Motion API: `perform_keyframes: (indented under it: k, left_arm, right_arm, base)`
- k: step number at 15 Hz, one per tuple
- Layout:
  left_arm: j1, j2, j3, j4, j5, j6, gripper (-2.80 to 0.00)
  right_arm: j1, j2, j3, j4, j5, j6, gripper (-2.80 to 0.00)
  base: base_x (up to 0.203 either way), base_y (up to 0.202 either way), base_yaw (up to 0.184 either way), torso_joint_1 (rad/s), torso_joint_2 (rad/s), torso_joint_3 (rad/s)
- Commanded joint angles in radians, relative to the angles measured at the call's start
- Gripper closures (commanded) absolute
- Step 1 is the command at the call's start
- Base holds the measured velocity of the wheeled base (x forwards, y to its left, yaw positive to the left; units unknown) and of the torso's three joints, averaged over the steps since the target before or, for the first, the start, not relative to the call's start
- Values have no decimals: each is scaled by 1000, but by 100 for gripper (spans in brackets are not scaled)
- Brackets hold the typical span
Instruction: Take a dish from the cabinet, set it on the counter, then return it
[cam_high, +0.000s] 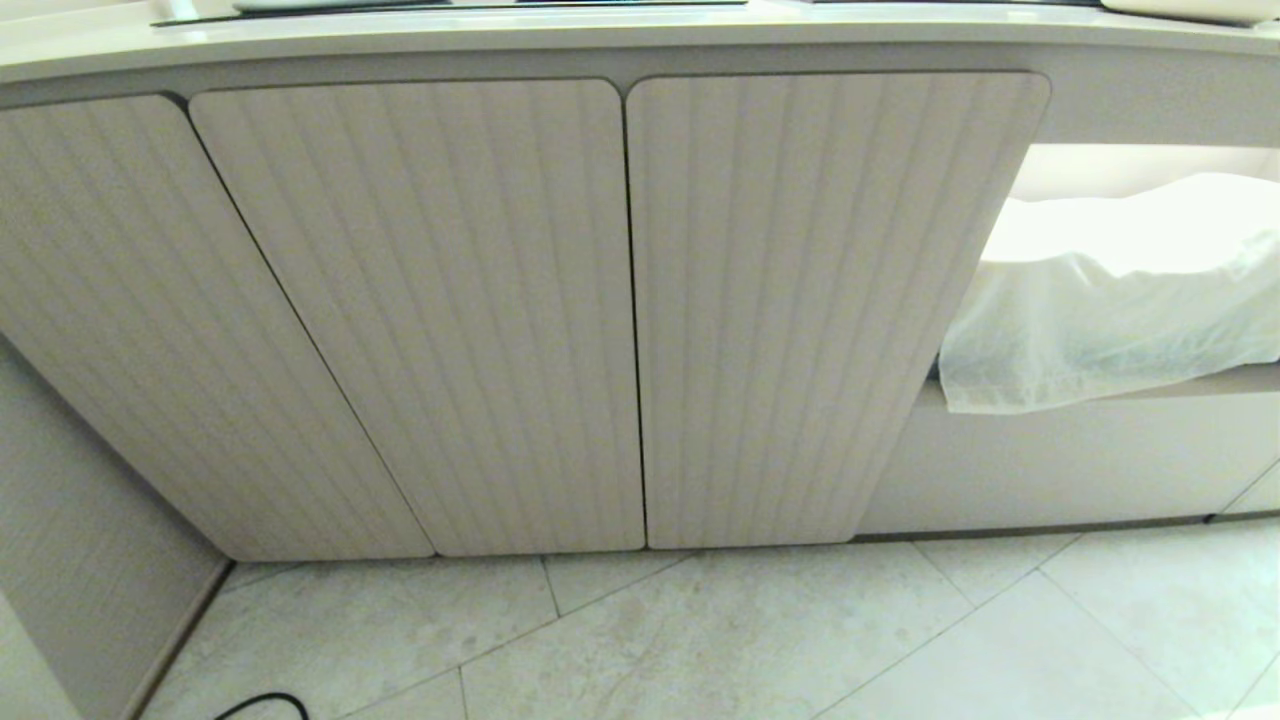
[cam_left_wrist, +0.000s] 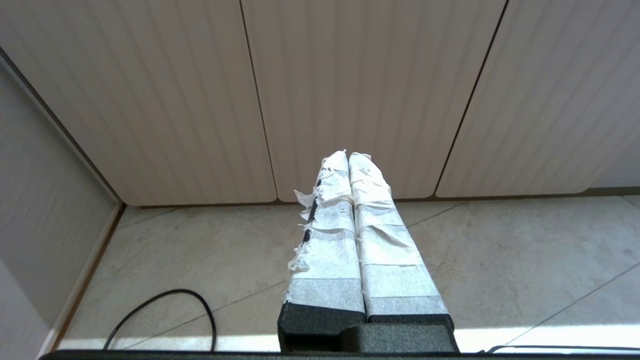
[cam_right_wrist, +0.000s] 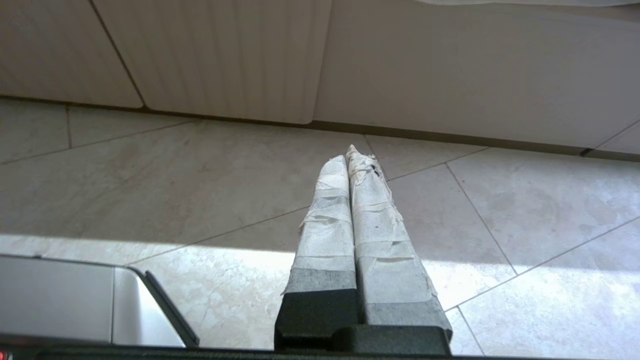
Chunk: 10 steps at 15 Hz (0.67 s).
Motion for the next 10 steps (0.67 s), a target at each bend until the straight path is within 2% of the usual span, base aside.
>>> perform_keyframes:
  k: [1, 5, 10]
  left_arm:
    - [0, 0, 0, 0, 0, 0, 0]
    - [0, 0, 0, 0, 0, 0, 0]
    - [0, 0, -1, 0, 0, 0, 0]
  right_arm:
    - [-8, -69, 0, 22, 18, -5, 0]
    - [-2, -230, 0, 48, 30, -2, 0]
    - [0, -245, 0, 51, 30, 10, 0]
  base:
    - [0, 0, 0, 0, 0, 0]
    - [0, 0, 0, 0, 0, 0]
    - [0, 0, 0, 0, 0, 0]
